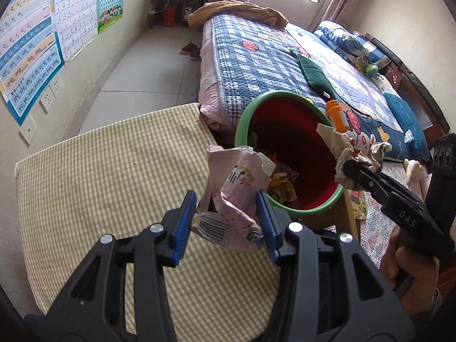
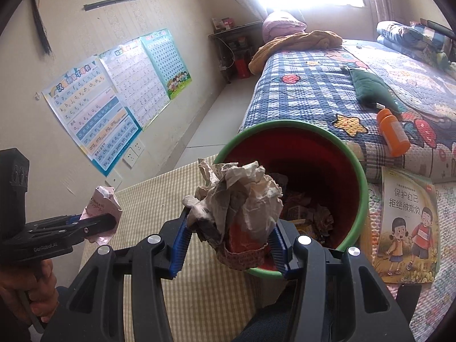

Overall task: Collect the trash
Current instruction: 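Carry the pink scrap and red-silver wrapper over the red bucket, then open both tools to drop the scrap and wrapper into the bucket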

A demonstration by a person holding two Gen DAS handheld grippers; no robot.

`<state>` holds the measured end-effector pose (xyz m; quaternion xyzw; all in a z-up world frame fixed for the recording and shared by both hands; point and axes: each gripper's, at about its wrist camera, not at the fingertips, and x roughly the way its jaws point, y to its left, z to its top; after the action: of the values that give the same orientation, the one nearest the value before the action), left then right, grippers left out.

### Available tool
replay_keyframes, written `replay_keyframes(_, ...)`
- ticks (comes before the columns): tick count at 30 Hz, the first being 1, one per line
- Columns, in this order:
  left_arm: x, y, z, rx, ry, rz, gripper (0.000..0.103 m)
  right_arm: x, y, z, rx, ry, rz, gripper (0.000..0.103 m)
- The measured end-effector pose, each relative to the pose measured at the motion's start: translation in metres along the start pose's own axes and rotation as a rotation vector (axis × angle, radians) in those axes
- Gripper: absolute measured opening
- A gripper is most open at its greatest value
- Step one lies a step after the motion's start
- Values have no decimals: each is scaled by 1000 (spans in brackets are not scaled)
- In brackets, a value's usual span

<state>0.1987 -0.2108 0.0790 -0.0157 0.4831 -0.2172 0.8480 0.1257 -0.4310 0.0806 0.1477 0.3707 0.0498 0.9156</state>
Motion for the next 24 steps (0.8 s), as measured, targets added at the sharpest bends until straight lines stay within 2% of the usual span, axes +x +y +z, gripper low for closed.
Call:
replay_keyframes(11,39,-54,23,67,29,-81,42,3,-51,10,50,-7,-45,48)
replay_keyframes(24,80,-65,64,81,50,-111,43,34,-72,25,68,4,-58,48)
